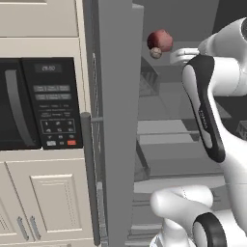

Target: Pick the egg and butter from the fridge and place them by the bowl for mixing.

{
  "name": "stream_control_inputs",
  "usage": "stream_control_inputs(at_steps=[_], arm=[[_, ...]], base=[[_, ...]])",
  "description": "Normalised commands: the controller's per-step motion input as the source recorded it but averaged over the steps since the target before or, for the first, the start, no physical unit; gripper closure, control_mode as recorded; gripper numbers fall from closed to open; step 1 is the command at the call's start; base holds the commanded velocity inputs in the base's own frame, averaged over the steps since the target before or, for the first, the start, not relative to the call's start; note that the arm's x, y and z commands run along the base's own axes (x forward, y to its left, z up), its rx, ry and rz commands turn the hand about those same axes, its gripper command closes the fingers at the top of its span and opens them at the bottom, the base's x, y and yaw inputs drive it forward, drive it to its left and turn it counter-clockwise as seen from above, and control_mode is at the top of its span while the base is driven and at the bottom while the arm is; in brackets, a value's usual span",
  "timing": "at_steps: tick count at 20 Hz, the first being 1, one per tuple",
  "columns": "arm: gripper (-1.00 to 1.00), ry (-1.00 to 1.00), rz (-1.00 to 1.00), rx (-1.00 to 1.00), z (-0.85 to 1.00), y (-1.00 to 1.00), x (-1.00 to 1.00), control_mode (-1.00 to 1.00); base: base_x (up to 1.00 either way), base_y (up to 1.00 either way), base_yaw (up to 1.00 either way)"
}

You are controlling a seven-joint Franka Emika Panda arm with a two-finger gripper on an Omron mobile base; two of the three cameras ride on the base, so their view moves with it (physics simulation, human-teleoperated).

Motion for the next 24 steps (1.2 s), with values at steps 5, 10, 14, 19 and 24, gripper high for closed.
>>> stream_control_inputs(at_steps=[5,10,14,19,24], arm=[[-1.00,0.00,0.00,0.00,0.00,0.13,0.50,-1.00],[-1.00,0.00,0.00,0.00,0.00,-0.05,0.72,-1.00],[-1.00,0.03,0.00,0.00,0.00,-0.05,0.63,-1.00],[-1.00,0.06,0.00,0.00,0.00,0.00,0.62,-1.00],[-1.00,0.06,0.00,0.00,0.00,0.00,0.61,-1.00]], base=[[0.00,0.00,0.00],[0.00,0.00,0.00],[0.00,0.00,0.00],[0.00,0.00,0.00],[0.00,0.00,0.00]])
